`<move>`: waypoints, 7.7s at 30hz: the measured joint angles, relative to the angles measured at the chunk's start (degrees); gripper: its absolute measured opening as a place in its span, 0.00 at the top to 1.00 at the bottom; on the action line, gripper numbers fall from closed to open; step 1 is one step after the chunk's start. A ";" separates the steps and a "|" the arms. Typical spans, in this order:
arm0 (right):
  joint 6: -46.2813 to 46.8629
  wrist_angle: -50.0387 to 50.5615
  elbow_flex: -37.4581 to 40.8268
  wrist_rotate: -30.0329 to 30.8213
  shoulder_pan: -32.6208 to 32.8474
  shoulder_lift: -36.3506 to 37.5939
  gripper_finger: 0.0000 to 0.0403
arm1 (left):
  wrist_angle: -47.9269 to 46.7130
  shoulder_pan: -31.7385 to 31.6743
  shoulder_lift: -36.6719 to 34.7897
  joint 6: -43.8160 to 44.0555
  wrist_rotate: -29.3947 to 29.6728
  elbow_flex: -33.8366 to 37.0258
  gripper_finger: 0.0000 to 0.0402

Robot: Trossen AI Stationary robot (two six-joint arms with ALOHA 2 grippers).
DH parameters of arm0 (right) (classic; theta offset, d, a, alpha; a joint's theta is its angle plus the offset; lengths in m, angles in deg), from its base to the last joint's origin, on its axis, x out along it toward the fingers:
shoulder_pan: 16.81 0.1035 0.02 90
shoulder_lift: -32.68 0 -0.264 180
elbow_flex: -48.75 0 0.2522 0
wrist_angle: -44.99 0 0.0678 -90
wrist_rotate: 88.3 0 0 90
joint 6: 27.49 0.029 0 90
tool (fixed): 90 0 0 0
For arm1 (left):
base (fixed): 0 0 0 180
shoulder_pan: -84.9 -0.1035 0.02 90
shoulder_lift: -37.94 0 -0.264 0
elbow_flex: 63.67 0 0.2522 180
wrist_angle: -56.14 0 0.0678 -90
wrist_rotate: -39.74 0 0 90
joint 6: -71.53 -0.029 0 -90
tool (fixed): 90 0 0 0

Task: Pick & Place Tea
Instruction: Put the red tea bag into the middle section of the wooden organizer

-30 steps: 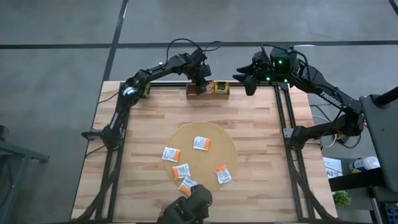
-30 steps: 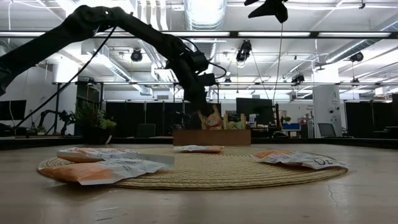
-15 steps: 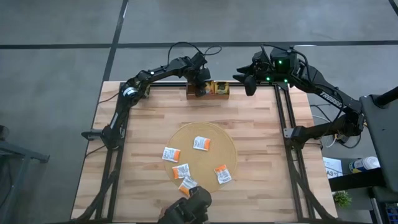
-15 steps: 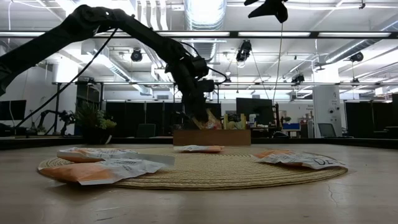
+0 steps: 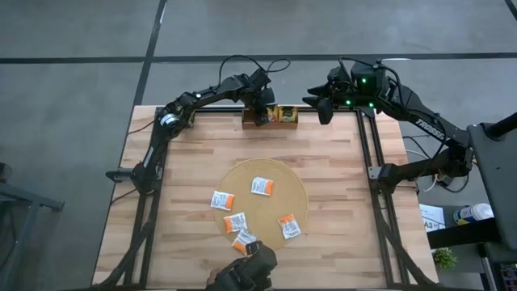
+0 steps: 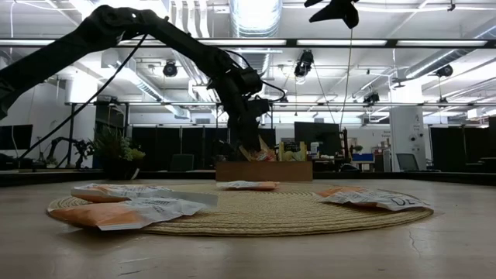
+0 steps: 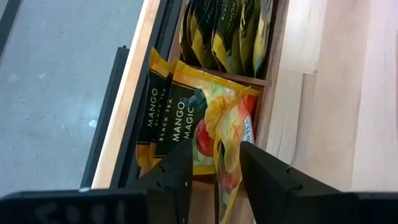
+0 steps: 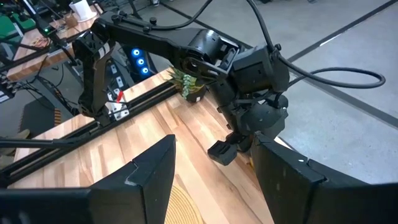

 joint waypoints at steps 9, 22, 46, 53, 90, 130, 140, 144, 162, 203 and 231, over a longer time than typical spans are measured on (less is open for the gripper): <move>-0.17 0.04 0.02 -0.02 0.00 -0.02 0.49 | -0.26 -0.07 -0.22 0.26 -0.02 -0.90 0.73; -0.19 0.47 0.04 -0.04 0.00 -0.02 0.49 | -3.53 -0.15 -0.24 3.31 -0.03 -7.00 0.73; -1.96 2.84 0.13 -0.06 0.00 0.00 0.49 | -22.31 -5.48 -0.37 3.26 -0.90 -9.70 0.73; -3.22 2.54 0.13 -0.02 0.00 -0.01 0.49 | -20.03 -4.42 -0.37 3.29 -2.32 -6.81 0.73; -3.59 2.51 2.93 -0.02 0.00 -0.01 0.49 | -3.62 -2.97 -3.06 6.93 -9.53 1.12 0.73; -3.15 2.40 3.17 -0.07 0.00 0.00 0.49 | -1.92 -2.35 -2.84 -0.04 -8.59 -0.56 1.00; -2.99 2.39 3.17 -0.07 0.00 0.00 0.49 | -3.08 -2.29 -2.84 -0.65 -8.61 -0.50 1.00; -2.99 2.36 3.17 -0.07 0.00 0.00 0.49 | -3.84 -2.21 -2.84 -1.41 -8.39 0.11 1.00; -2.08 2.21 3.17 -0.09 0.00 0.00 0.49 | -1.29 -1.89 -2.80 2.02 -5.37 0.50 0.83; -5.13 2.49 4.92 -0.07 0.00 0.00 0.49 | -9.02 -2.99 -8.76 9.46 0.56 8.59 1.00; -4.96 1.95 6.67 -0.04 0.00 0.00 0.49 | 21.14 -0.23 -19.52 31.80 7.10 32.83 1.00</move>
